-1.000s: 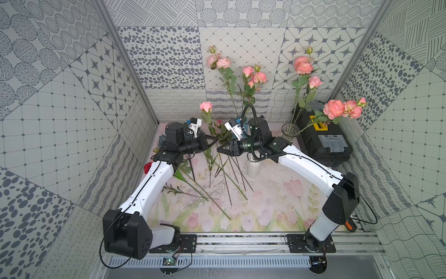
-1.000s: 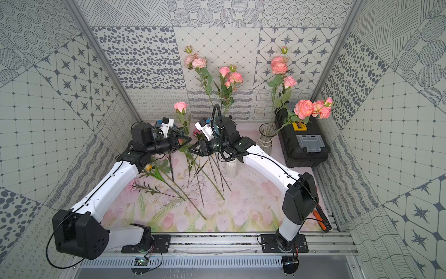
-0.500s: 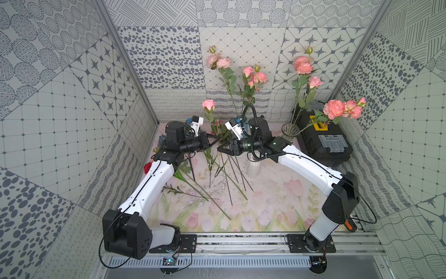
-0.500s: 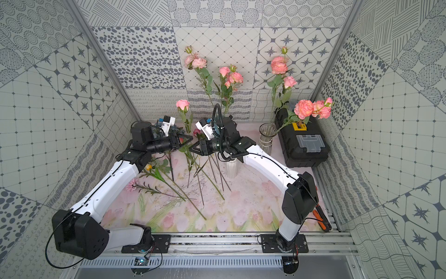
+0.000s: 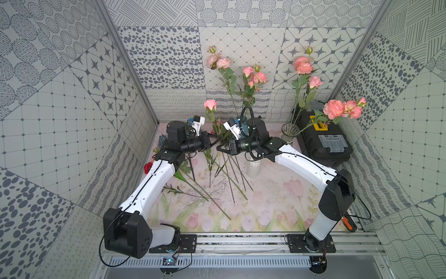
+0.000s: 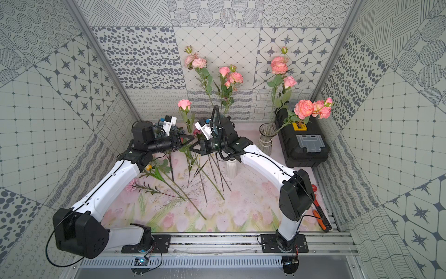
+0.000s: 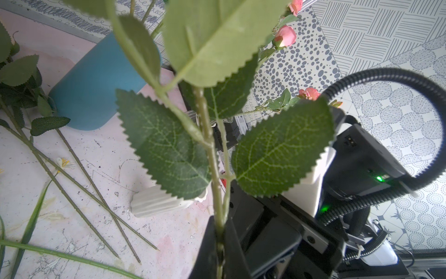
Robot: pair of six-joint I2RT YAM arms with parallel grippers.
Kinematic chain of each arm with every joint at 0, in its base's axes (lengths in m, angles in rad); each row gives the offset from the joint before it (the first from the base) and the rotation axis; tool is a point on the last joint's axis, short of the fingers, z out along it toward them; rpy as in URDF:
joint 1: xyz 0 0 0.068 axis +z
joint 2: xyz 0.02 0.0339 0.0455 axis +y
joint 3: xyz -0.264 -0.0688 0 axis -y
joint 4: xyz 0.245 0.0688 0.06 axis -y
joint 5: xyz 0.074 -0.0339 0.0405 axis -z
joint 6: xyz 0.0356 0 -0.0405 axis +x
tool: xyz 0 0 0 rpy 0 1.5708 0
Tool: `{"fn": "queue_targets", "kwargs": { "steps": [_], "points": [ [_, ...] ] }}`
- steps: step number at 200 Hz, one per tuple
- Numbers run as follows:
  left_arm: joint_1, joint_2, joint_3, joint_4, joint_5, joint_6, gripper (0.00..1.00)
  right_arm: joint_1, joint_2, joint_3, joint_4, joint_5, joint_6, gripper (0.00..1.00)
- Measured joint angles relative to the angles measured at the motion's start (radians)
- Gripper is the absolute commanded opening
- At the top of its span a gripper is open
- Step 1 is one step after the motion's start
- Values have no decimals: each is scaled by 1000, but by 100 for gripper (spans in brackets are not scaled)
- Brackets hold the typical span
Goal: Place the pink flowers into the vase
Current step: Adjust the flower.
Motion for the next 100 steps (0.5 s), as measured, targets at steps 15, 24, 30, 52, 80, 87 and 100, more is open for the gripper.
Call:
{"fn": "queue_targets", "kwargs": {
  "steps": [15,24,30,52,80,87,100],
  "points": [
    [-4,2,5,-1,-6,0,0,-2,0,0,4,-5,5,2],
    [-5,2,7,-1,-7,0,1,-3,0,0,8,-5,7,1],
    [-6,2,9,-2,-9,1,1,-3,0,0,10,-5,7,0],
    [-9,2,19,-11,-18,4,9,-3,0,0,16,-1,6,0],
    [-11,-3,32,-41,-24,12,35,-3,0,0,1,43,-20,0],
    [-13,-7,36,-52,-28,19,41,-3,0,0,-8,61,-28,0],
    [-14,-16,45,-78,-35,31,49,-2,0,0,-29,97,-48,0]
  ]
}}
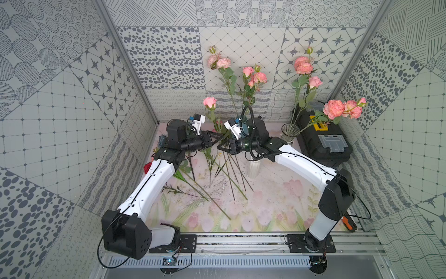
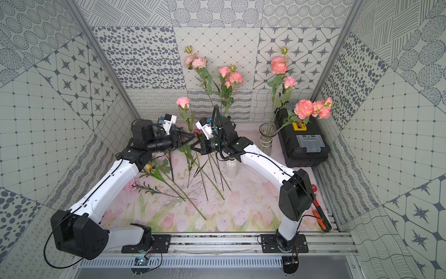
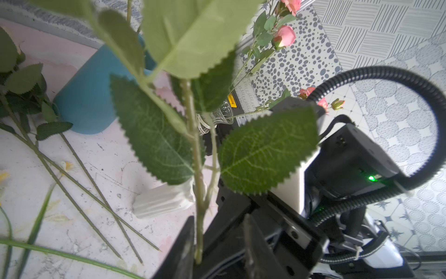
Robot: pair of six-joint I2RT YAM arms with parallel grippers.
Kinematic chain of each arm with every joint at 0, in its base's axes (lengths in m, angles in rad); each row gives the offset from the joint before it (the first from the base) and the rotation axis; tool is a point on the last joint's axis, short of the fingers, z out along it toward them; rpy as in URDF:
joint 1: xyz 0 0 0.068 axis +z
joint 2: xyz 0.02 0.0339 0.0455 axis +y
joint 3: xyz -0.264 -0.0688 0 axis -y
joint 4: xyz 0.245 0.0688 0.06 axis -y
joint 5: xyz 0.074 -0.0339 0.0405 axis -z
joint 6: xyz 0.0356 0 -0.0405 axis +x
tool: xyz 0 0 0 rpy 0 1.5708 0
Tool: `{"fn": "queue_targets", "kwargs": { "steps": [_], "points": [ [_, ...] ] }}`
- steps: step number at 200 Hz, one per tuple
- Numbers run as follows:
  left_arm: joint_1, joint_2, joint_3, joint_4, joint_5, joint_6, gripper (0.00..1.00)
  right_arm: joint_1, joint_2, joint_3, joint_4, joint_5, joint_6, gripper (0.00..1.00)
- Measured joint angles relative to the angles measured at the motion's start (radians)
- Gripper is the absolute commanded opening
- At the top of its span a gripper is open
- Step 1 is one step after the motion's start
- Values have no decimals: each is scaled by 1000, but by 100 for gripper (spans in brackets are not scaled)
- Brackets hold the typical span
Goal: Place the pink flowers into the vase
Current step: Adjust the flower.
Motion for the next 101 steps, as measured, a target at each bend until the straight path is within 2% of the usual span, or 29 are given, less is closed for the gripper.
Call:
{"fn": "queue_targets", "kwargs": {
  "steps": [42,101],
  "points": [
    [0,-24,59,-138,-71,62,54,0,-11,0,-87,149,-55,0],
    [0,-58,114,-414,-386,204,54,15,-141,3,-163,406,-135,0]
  ]
}}
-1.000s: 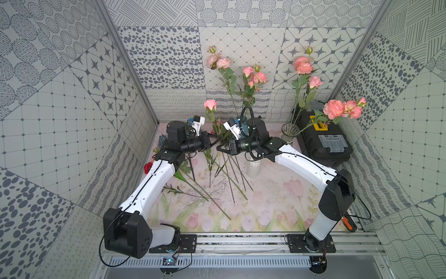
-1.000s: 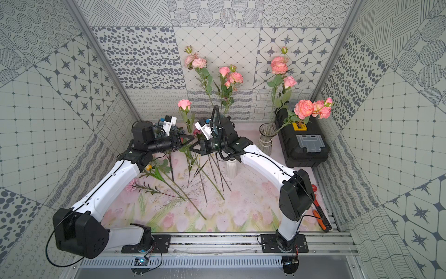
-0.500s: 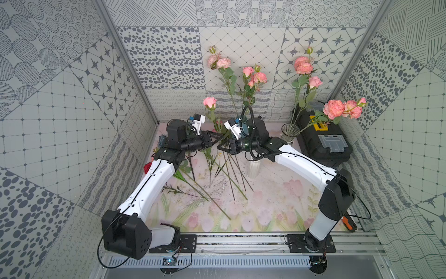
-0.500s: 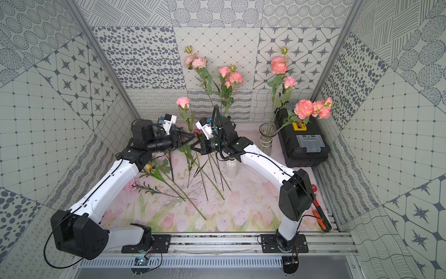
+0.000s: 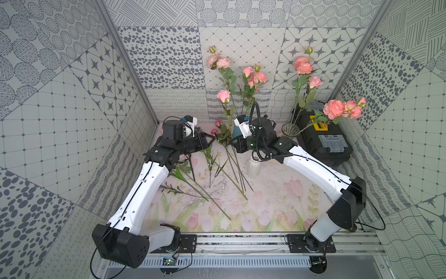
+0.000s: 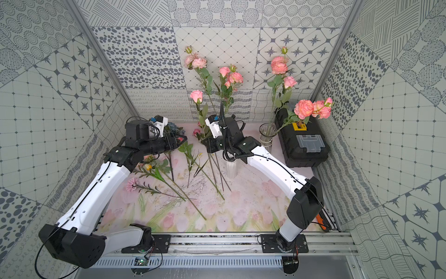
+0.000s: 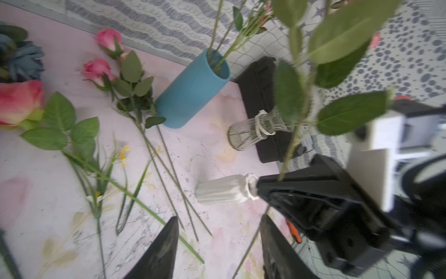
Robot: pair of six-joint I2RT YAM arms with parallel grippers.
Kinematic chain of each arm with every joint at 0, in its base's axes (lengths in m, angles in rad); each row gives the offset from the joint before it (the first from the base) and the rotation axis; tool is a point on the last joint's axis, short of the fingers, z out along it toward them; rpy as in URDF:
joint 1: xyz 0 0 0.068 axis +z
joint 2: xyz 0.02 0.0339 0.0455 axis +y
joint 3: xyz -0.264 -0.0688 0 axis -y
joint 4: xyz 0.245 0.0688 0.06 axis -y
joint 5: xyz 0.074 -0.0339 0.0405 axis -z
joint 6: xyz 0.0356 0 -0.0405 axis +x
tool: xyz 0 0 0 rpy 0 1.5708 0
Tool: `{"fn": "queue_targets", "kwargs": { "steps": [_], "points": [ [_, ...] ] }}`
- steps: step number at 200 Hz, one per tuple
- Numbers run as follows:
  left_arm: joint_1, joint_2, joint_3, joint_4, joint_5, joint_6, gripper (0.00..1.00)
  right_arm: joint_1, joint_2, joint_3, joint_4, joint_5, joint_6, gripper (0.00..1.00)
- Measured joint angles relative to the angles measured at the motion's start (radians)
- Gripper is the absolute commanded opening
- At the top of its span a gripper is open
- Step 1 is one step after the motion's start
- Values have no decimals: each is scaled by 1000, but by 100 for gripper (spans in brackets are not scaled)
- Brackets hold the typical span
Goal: Place the pink flowers into the vase
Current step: Adjust the flower.
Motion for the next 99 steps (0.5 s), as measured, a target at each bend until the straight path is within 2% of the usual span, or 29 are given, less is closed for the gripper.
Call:
{"fn": "queue_targets", "kwargs": {
  "steps": [42,99],
  "points": [
    [4,34,-2,-110,-165,58,52,6,-116,-5,8,163,-45,0],
    [28,54,-32,-153,-249,82,51,7,-241,-111,57,338,-76,0]
  ]
}}
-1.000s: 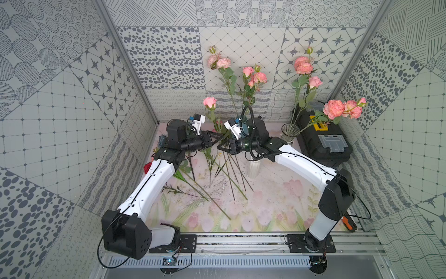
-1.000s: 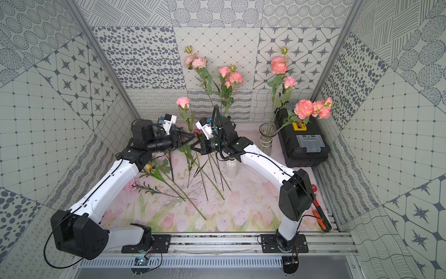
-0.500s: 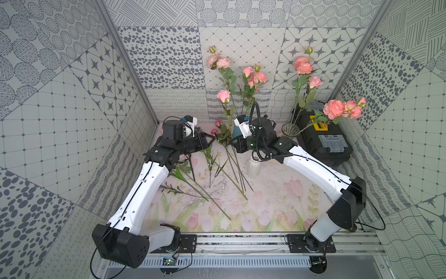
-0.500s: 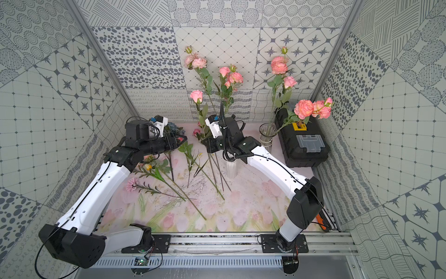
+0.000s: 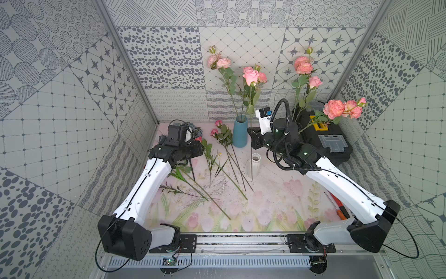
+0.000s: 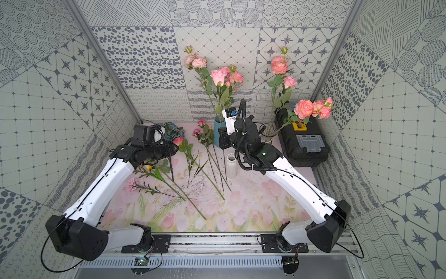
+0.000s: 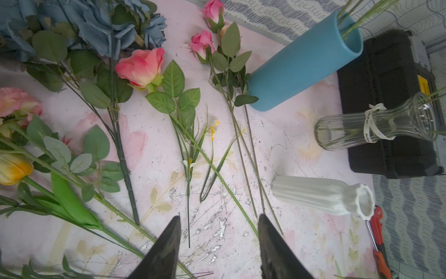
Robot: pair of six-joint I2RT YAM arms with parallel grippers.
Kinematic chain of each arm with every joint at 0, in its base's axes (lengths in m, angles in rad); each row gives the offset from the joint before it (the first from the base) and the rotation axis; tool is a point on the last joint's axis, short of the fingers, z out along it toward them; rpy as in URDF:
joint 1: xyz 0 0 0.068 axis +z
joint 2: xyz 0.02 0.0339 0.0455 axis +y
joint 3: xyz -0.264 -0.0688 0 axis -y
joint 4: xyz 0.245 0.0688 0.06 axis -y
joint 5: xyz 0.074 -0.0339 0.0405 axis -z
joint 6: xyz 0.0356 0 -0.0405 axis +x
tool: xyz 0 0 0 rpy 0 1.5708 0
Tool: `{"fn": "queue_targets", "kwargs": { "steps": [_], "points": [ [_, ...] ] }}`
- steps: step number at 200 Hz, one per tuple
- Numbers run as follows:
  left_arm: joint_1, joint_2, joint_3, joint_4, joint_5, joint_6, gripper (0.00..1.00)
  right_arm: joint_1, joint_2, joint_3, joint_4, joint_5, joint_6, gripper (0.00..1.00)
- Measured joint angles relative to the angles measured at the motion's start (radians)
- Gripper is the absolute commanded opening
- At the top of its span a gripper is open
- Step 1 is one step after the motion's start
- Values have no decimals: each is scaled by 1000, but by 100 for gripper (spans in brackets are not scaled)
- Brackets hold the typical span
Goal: Place the pink flowers into the vase
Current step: Adjust the flower, then place the flower in the vase.
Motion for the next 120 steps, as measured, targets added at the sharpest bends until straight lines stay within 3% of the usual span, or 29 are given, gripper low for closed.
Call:
{"fn": "queue_targets", "kwargs": {
  "steps": [120],
  "points": [
    [73,-27,-48,-1,-16,-1,49,0,-156,-64,114,296,-120,0]
  ]
}}
